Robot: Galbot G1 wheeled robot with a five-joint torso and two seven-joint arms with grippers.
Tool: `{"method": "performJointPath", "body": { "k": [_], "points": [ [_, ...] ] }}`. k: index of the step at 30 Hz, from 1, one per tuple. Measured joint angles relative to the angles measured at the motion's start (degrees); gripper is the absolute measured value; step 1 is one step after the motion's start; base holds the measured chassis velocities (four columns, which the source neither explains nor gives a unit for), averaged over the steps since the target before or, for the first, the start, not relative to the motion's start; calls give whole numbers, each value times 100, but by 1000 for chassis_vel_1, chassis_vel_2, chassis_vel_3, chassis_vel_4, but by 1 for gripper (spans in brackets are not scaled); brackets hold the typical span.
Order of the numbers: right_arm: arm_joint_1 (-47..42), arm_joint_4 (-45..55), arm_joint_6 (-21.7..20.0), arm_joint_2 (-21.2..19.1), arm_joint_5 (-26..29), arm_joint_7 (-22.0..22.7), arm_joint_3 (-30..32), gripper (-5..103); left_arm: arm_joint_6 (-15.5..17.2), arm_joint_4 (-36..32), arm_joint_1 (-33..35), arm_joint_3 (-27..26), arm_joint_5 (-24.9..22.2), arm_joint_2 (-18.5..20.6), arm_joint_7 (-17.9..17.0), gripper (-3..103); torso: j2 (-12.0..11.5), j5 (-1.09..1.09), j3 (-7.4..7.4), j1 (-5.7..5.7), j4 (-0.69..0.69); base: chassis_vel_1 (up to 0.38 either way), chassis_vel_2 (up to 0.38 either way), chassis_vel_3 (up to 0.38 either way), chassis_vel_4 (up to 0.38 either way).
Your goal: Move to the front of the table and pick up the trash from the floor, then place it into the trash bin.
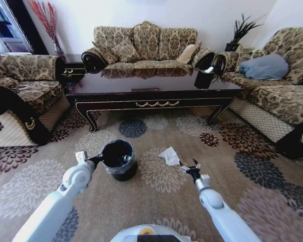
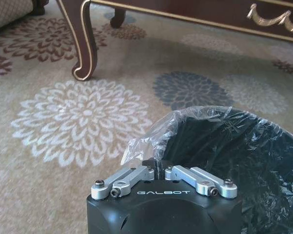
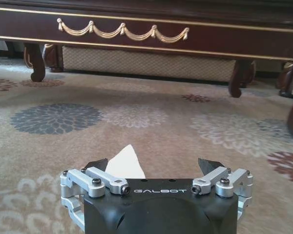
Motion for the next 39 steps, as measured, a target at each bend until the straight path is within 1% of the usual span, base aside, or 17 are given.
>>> {"method": "performJointPath", "body": {
  "k": [3, 4, 8, 10, 11, 16, 18, 21, 23, 26, 27, 32, 35, 36, 37, 38, 39],
  "points": [
    [374, -394, -1, 121, 36, -55, -221, 100, -5, -29, 60, -6, 11, -3, -11, 4, 0, -1, -1, 0, -4, 0, 0, 0, 0],
    [552, -684, 0, 257, 69, -74, -314, 100, -8, -41, 93, -10, 14, 0, -16, 4, 0, -1, -1, 0, -4, 0, 0, 0, 0],
    [737, -1041, 12, 401, 151, -115, -415, 100, -9, -46, 125, -12, 13, 24, -28, 4, 0, 1, -1, 0, -3, 0, 0, 0, 0],
    [894, -1351, 62, 496, 168, -172, -544, 100, -9, -47, 119, -14, -123, 37, -132, 4, 0, 0, -1, 0, -3, 0, 0, 0, 0],
    [894, -1351, 62, 496, 168, -172, -544, 100, -9, -47, 119, -14, -123, 37, -132, 4, 0, 0, -1, 0, -3, 0, 0, 0, 0],
    [1280, -1993, 182, 612, 139, -253, -715, 100, -9, -46, 97, 17, -212, 56, -187, 4, 0, 0, -1, 0, -4, 0, 0, 0, 0],
    [1323, -2058, 195, 618, 131, -263, -726, 100, -9, -47, 95, 27, -213, 59, -187, 4, 0, 0, -1, 0, -4, 0, 0, 0, 0],
    [1706, -2595, 304, 643, 43, -338, -794, 100, -9, -64, 33, 102, -220, 89, -218, 4, 0, 0, -1, 0, -4, 0, 0, 0, 0],
    [1787, -2716, 326, 653, 26, -355, -805, 100, -9, -70, 11, 122, -225, 96, -235, 4, 0, 0, -1, 0, -3, 0, 0, 0, 0],
    [2077, -3183, 402, 709, -41, -429, -837, 100, -9, -88, -71, 201, -236, 110, -273, 4, 0, 0, -1, 0, -3, 0, 0, 0, 0],
    [2077, -3183, 402, 709, -41, -429, -837, 100, -9, -88, -71, 201, -236, 110, -273, 4, 0, 0, -1, 0, -3, 0, 0, 0, 0],
    [2413, -3830, 492, 854, -144, -548, -885, 100, -9, -101, -149, 314, -242, 116, -314, 4, 0, 0, -1, 0, -4, 0, 0, 0, 0],
    [2475, -3978, 529, 890, -190, -609, -905, 100, -9, -101, -167, 331, -240, 116, -333, 4, 0, 1, -1, 0, -3, 0, 0, 0, 0],
    [2519, -4090, 583, 927, -235, -658, -920, 102, -9, -101, -176, 339, -239, 117, -342, 4, 0, 0, -1, 0, -4, 0, 0, 0, 0],
    [2543, -4150, 616, 956, -260, -674, -920, 98, -9, -103, -180, 341, -239, 118, -348, 4, 0, 0, -1, 0, -4, 0, 0, 0, 0],
    [2543, -4150, 616, 956, -260, -674, -920, 98, -9, -103, -180, 341, -239, 118, -348, 4, 0, 0, -1, 0, -4, 0, 0, 0, 0],
    [2555, -4188, 638, 981, -269, -683, -920, 93, -9, -107, -180, 341, -239, 121, -352, 4, 0, 1, -1, 0, -3, 0, 0, 0, 0]
  ]
}}
